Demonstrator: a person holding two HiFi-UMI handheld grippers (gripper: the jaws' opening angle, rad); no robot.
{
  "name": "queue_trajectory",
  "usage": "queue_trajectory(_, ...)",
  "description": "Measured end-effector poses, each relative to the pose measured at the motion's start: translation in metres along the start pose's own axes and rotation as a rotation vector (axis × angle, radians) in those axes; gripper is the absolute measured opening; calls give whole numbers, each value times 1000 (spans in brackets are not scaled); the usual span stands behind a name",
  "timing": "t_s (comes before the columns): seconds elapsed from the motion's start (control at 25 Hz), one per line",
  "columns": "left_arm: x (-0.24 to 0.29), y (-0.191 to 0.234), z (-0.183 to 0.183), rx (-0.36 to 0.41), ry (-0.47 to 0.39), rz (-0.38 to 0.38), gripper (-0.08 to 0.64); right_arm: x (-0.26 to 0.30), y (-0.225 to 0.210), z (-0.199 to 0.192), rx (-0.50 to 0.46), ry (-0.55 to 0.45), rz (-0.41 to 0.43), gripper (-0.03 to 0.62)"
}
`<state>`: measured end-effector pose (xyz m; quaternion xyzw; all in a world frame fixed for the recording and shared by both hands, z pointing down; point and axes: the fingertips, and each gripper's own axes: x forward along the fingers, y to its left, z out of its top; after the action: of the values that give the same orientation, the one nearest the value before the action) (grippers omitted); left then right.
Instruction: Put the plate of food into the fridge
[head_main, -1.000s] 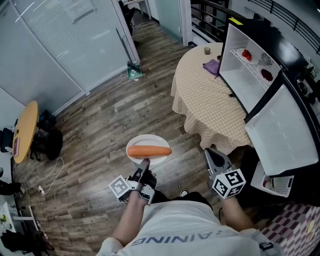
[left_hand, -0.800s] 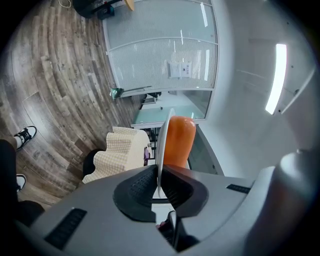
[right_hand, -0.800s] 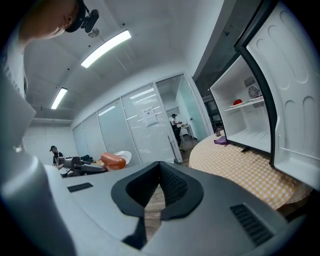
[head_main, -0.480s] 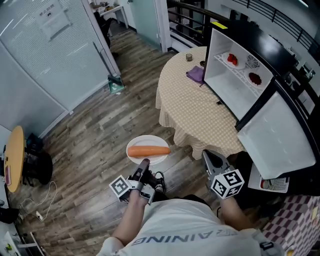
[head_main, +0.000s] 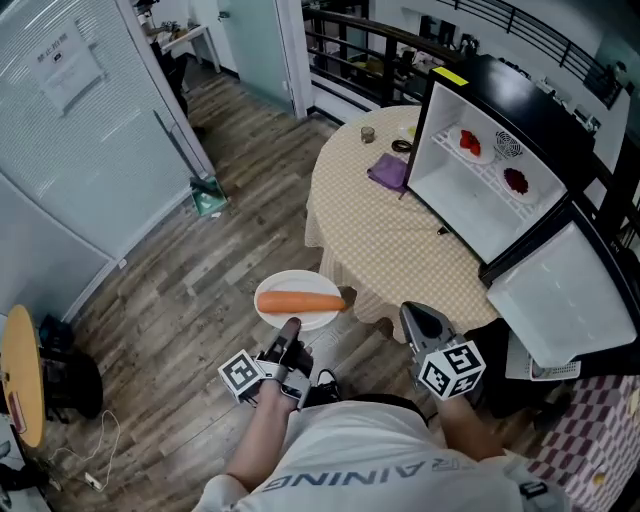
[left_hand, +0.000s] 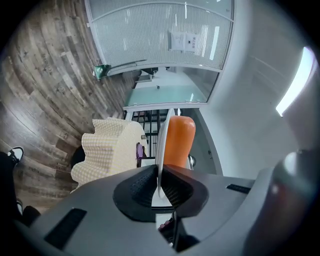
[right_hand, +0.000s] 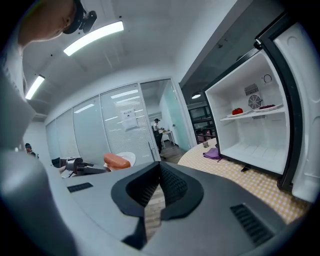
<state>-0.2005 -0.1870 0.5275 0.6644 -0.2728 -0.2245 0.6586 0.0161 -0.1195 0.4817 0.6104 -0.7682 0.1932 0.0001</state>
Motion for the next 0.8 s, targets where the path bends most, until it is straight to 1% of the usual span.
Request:
queue_trajectory(0.12, 14, 7, 25, -2, 34, 10, 28, 25, 2, -2, 6, 10, -36, 20)
queue_trajectory(0.24, 28, 13, 45, -4, 68, 15, 26, 42, 0, 2, 7, 1, -74, 20)
queue_trajectory(0.4, 49, 17, 62, -5, 105, 10, 26, 53, -1, 6, 2, 1, -114, 20)
queue_trajectory(0.56, 76, 19, 61, -5, 167, -3, 26, 55, -14, 9, 3, 9, -175, 20)
queue_trajectory(0.8, 111, 21, 46, 2, 261, -2, 26, 53, -33, 13, 15, 7, -241, 20)
